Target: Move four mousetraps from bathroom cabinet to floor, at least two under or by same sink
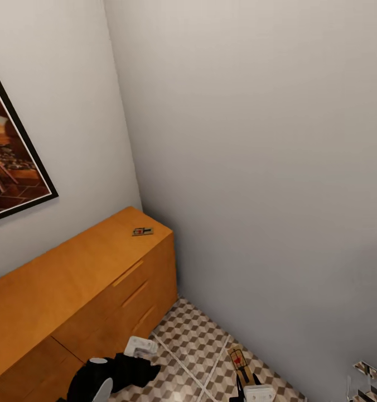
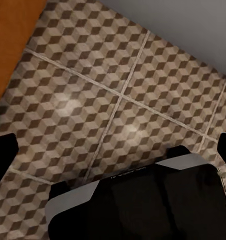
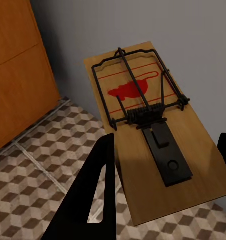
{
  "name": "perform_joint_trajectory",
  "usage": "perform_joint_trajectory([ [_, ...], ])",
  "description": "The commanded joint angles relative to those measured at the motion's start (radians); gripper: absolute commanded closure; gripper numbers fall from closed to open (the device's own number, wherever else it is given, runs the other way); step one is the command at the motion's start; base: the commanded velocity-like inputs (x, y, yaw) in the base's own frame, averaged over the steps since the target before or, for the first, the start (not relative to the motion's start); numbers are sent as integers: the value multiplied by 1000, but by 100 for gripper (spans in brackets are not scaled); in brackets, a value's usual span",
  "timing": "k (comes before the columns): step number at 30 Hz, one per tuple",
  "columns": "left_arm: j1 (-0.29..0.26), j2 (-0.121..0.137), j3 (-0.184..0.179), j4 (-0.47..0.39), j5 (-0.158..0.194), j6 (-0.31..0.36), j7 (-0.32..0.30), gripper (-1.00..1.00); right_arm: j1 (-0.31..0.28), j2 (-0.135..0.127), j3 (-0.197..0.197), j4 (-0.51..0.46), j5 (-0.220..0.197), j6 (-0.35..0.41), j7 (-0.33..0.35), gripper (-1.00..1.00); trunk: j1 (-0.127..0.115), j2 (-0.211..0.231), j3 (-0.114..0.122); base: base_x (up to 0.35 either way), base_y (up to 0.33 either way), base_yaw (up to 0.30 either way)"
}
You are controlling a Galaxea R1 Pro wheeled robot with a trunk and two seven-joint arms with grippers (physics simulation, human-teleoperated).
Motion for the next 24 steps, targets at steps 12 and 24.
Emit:
perform_joint_trajectory([
  [12,-12,-49,23,-72,-122,51,30,-100,-1,0,4,1,7,0,-12,100,1,-2,-2,0,0,0],
  [24,-325,-51,192,-75,-127,138,29,-100,-1,-2,4,1,7,13,-12,100,1,-2,-2,0,0,0],
])
